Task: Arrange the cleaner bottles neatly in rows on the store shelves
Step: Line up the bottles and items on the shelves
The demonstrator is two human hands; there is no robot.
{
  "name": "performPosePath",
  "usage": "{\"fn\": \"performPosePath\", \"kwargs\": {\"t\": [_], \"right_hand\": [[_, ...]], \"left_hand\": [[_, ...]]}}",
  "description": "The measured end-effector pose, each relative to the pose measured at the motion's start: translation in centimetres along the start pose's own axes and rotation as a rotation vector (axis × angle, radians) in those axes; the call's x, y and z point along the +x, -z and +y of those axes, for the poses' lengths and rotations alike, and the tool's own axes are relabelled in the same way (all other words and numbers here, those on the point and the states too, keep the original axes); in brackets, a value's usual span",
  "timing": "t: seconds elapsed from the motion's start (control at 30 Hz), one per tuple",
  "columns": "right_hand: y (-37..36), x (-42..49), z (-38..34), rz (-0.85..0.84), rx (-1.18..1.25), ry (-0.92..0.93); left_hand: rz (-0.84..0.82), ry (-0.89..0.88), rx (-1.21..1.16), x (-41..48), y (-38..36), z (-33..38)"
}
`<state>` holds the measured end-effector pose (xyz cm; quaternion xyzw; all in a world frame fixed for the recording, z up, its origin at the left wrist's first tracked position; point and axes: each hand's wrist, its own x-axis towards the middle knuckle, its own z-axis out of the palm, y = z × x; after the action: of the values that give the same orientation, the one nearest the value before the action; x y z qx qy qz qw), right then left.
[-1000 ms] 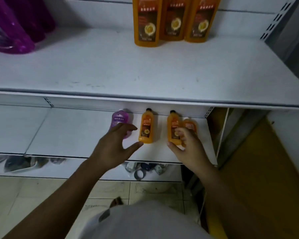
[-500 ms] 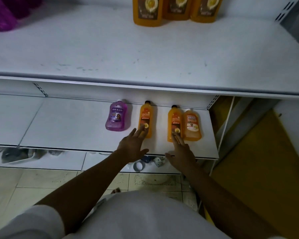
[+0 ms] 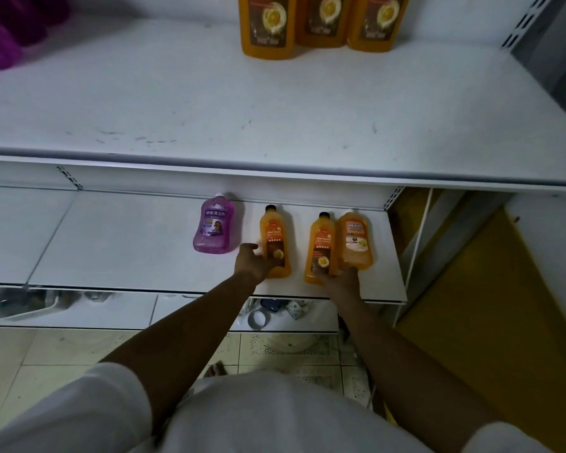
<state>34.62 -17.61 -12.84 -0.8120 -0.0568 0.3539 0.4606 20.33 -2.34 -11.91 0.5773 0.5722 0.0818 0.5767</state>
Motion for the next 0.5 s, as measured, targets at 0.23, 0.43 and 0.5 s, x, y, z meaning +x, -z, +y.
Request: {"fn": "performPosePath", "kwargs": {"t": [0.23,0.43,0.5], "right_hand": [[0.5,-1.5,-0.3,-0.363,0.282,-0.313],[4.1,-6.0,0.1,-0.571,0.449,-0.287],[5.4,-7.8,0.6,-0.616,0.281,-0.128]], "left_hand": [[-0.347,0.169,-0.176,-1.8,2.0,-0.9],[-0.625,0.15,-0.342,-5.8,5.9,-3.3],[-0.636,0.081,-0.313,-7.5,7.2,-4.0]]}}
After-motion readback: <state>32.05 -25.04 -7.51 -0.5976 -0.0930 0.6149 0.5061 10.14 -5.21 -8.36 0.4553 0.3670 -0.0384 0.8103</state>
